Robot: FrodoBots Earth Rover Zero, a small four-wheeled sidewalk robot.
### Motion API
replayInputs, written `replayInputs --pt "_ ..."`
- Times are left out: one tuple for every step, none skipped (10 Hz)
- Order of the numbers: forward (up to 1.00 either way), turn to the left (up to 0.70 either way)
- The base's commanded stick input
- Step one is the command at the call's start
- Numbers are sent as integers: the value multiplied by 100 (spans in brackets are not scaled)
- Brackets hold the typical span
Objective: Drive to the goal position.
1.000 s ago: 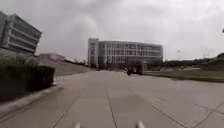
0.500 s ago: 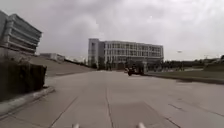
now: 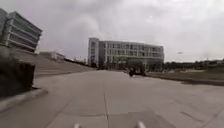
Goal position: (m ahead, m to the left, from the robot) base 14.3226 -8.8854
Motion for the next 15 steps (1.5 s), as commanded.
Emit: replayInputs --pt "85 0" --pt "85 0" --pt "85 0" --pt "85 0" --pt "85 0" --pt "85 0" --pt "85 0" --pt "85 0" --pt "85 0" --pt "85 0" --pt "85 0" --pt "85 0" --pt "85 0" --pt "85 0" --pt "85 0"
